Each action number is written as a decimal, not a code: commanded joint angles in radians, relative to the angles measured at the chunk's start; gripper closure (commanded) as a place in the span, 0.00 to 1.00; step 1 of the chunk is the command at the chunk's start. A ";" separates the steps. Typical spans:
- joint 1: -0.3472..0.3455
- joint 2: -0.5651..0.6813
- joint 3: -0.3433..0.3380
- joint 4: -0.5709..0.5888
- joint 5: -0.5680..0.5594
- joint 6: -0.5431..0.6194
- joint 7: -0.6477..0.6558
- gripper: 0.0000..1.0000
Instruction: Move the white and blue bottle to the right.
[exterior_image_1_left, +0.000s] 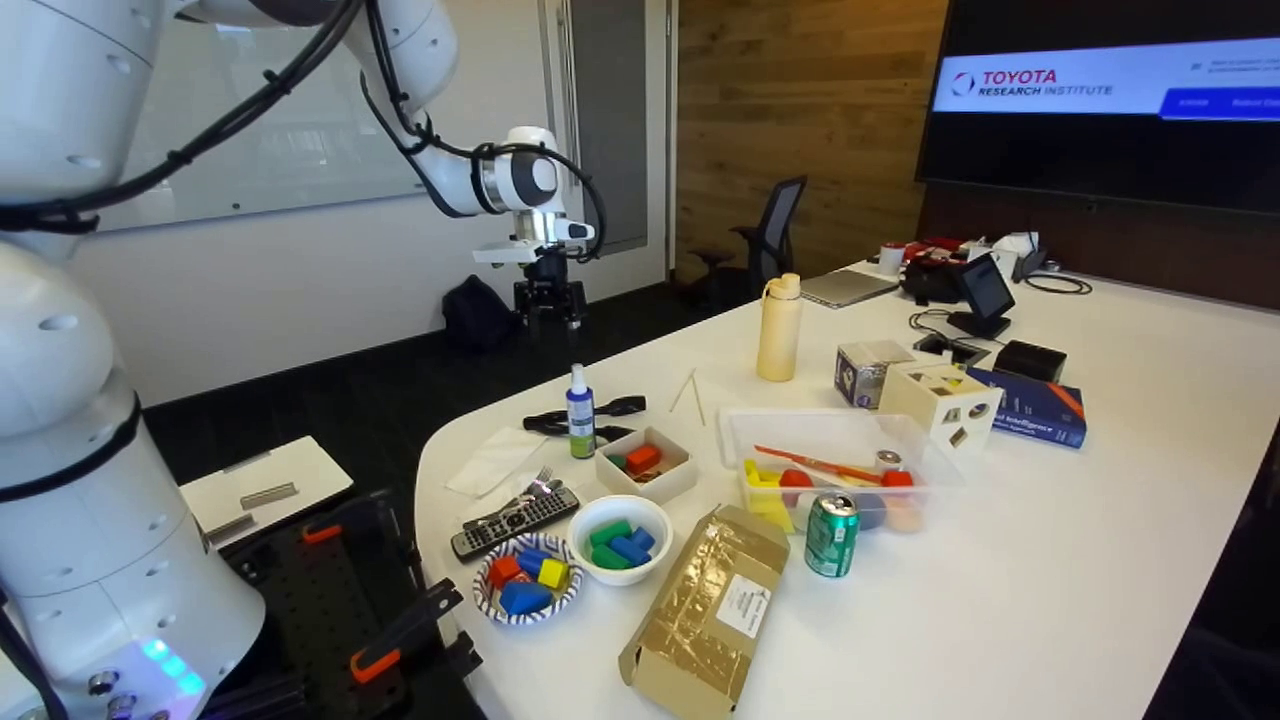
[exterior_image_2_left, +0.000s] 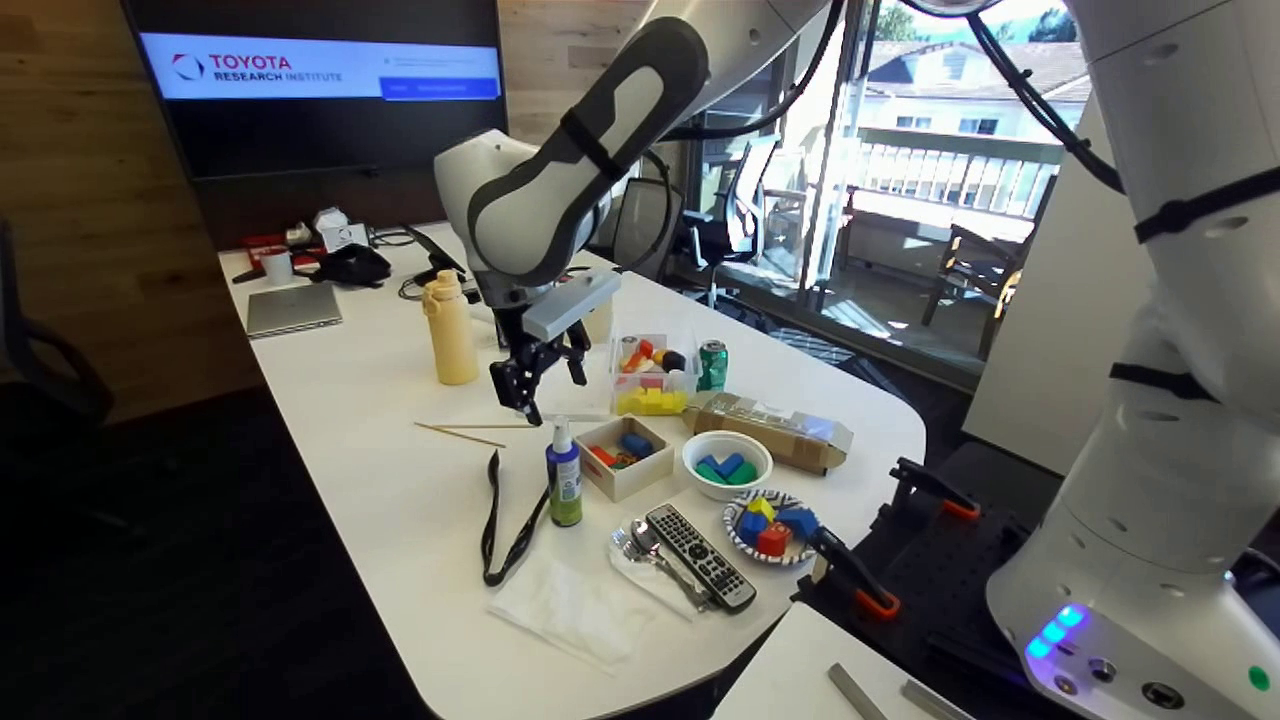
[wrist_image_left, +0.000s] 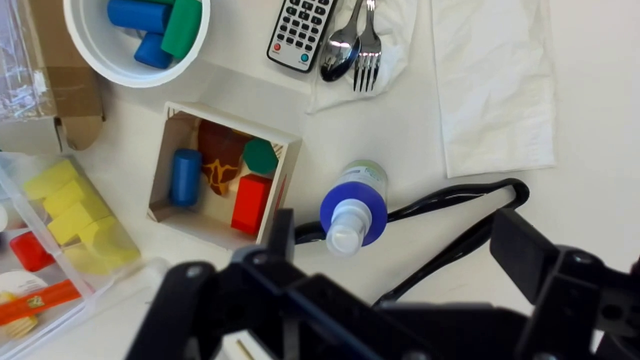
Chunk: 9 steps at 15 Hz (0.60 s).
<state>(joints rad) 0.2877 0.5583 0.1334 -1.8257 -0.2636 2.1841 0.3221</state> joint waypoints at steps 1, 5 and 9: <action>0.024 0.049 -0.031 0.073 0.030 -0.031 0.017 0.00; 0.020 0.097 -0.046 0.098 0.055 -0.033 0.014 0.00; 0.004 0.131 -0.048 0.106 0.111 -0.020 0.003 0.00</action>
<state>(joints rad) 0.2929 0.6624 0.0922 -1.7535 -0.1965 2.1809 0.3221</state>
